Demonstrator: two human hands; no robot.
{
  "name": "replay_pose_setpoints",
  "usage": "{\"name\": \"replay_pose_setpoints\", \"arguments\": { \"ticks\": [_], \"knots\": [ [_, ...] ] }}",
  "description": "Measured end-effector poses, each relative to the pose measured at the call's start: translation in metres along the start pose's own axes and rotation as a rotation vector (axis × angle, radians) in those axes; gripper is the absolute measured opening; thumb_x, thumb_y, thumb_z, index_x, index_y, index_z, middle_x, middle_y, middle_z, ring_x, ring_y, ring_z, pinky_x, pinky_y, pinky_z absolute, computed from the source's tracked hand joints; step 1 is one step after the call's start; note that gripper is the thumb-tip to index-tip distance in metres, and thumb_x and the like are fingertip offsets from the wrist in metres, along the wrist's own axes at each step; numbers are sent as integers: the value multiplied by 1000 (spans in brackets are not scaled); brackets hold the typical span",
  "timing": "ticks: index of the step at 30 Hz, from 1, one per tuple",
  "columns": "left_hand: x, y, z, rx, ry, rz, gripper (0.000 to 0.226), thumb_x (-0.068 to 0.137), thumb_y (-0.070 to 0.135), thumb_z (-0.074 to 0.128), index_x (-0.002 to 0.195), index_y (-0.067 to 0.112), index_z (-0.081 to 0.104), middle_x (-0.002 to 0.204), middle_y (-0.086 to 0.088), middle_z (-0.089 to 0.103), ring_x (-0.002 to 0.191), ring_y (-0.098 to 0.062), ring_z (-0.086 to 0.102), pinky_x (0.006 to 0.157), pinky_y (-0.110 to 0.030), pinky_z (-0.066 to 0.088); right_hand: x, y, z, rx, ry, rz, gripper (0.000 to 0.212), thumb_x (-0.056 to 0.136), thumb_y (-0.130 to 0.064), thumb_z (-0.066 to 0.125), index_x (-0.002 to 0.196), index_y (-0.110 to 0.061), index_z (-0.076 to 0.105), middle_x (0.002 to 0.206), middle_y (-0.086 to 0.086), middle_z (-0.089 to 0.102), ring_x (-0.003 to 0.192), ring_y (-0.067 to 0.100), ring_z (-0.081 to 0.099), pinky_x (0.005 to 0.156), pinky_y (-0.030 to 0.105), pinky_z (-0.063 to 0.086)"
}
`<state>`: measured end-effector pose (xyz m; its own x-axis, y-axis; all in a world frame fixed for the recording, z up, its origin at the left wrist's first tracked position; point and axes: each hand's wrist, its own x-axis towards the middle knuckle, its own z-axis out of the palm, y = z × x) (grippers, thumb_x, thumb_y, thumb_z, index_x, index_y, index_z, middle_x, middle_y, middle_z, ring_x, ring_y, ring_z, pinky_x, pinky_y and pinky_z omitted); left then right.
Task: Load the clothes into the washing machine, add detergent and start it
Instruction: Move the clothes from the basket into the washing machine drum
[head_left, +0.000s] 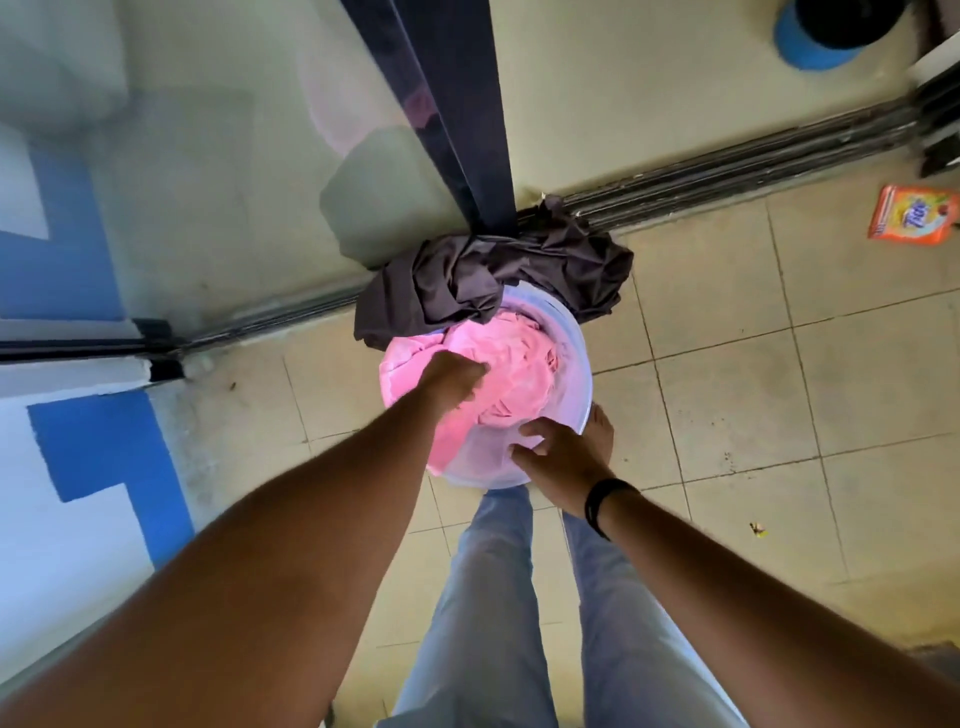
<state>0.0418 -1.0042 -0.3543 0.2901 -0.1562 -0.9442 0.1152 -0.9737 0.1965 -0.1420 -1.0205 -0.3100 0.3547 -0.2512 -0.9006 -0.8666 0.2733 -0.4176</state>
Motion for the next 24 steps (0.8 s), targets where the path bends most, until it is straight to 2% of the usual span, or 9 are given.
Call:
{"name": "replay_pose_setpoints", "arguments": {
  "ticks": [2, 4, 6, 10, 15, 18, 20, 22, 24],
  "knots": [
    [21, 7, -1, -308, 0, -93, 21, 100, 39, 56, 102, 20, 64, 98, -5, 66, 78, -20, 59, 71, -30, 43, 7, 11, -8, -39, -8, 0, 41, 94, -39, 59, 131, -21, 57, 112, 1, 67, 114, 22, 60, 96, 28, 43],
    [42, 12, -6, -631, 66, -133, 34, 99, 50, 54, 112, 20, 59, 101, -6, 60, 84, -22, 60, 72, -35, 49, 15, 24, -19, -61, 12, 14, 40, 93, -42, 59, 128, -22, 59, 98, -7, 63, 113, 23, 61, 102, 33, 44],
    [60, 15, -13, -851, 148, -172, 41, 97, 53, 54, 116, 17, 54, 106, -9, 55, 93, -25, 58, 79, -41, 51, 26, 37, -31, -86, 45, 33, 41, 90, -49, 59, 124, -25, 61, 96, -7, 64, 112, 23, 60, 99, 33, 44],
    [67, 18, -30, -954, 172, -235, 21, 105, 37, 43, 98, 19, 52, 123, -6, 53, 102, -23, 57, 90, -40, 45, 41, 54, -45, -103, 42, 62, 22, 93, -43, 58, 104, -25, 65, 99, 0, 65, 92, 19, 59, 75, 26, 42],
    [27, 25, -31, -964, 214, -149, 29, 109, 30, 30, 124, 23, 54, 136, -6, 57, 114, -25, 60, 93, -39, 46, 30, 49, -44, -181, 10, 54, 37, 94, -43, 56, 121, -20, 66, 117, 3, 69, 108, 22, 63, 92, 31, 48],
    [-16, 27, -33, -1070, 182, -93, 34, 110, 31, 30, 134, 25, 52, 125, -7, 58, 123, -25, 61, 100, -41, 48, 4, 36, -42, -282, -38, 38, 38, 96, -43, 52, 123, -18, 63, 120, 8, 69, 111, 27, 63, 95, 38, 51],
    [-46, 32, -40, -1131, 159, -73, 32, 109, 33, 34, 134, 26, 53, 115, -5, 59, 111, -23, 66, 92, -39, 51, -15, 26, -40, -327, -57, 24, 39, 97, -42, 51, 124, -16, 62, 120, 10, 68, 111, 28, 62, 95, 40, 51],
    [-80, 38, -51, -1128, 169, -25, 23, 108, 34, 41, 114, 22, 60, 98, -3, 63, 83, -18, 69, 80, -36, 53, -39, 12, -38, -323, -61, 12, 37, 98, -40, 52, 122, -14, 63, 118, 11, 68, 107, 29, 63, 93, 42, 53],
    [-115, 45, -61, -1103, 162, 47, 24, 106, 34, 47, 94, 17, 60, 84, -3, 63, 69, -16, 64, 70, -33, 55, -62, -2, -37, -283, -67, 13, 37, 94, -42, 54, 117, -14, 65, 113, 9, 68, 99, 29, 65, 90, 46, 55]
  ]
}}
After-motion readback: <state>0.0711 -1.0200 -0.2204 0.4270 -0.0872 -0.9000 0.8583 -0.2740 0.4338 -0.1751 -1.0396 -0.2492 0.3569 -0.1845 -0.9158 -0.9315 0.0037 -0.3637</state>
